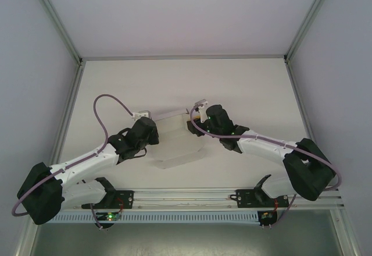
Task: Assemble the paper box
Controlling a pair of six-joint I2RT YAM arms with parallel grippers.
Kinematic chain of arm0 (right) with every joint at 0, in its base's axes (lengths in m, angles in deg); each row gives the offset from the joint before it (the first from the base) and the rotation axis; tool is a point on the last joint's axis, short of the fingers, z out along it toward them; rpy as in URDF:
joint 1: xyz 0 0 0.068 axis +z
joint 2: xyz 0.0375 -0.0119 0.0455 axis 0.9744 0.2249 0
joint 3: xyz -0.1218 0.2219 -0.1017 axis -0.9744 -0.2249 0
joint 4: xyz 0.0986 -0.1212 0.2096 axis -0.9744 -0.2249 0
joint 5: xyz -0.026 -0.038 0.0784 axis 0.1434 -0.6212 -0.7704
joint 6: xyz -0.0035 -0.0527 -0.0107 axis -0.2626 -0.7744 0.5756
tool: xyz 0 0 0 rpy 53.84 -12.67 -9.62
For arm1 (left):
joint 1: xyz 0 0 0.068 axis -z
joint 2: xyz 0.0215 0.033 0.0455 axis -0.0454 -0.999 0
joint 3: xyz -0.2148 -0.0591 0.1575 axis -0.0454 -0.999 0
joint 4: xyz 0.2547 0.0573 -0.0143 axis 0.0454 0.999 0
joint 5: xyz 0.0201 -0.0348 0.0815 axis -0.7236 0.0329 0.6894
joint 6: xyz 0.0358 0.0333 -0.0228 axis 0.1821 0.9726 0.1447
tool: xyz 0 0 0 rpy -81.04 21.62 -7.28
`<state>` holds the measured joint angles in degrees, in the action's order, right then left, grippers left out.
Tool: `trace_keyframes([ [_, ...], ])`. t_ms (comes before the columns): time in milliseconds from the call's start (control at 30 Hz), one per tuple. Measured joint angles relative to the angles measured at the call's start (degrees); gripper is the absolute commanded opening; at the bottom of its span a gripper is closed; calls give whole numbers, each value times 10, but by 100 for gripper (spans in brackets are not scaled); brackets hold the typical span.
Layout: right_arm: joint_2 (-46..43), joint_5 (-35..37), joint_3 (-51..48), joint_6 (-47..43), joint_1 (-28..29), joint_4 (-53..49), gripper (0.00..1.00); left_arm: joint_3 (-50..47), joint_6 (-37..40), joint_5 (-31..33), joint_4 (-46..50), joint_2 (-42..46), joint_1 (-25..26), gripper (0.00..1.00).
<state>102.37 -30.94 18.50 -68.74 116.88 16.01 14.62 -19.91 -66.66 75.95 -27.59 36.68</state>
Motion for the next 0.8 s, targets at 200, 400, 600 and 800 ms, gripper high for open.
trace_keyframes([
  [200,17,2,0,9,0,9,35,-4,0,-2,-16,0,0,0],
  [400,26,35,3,10,16,12,29,-5,0,-9,-17,0,0,0],
  [600,44,91,21,10,33,13,20,-4,0,-11,-27,0,0,0],
  [800,63,229,38,21,75,7,4,-3,-1,-13,-33,0,2,0],
])
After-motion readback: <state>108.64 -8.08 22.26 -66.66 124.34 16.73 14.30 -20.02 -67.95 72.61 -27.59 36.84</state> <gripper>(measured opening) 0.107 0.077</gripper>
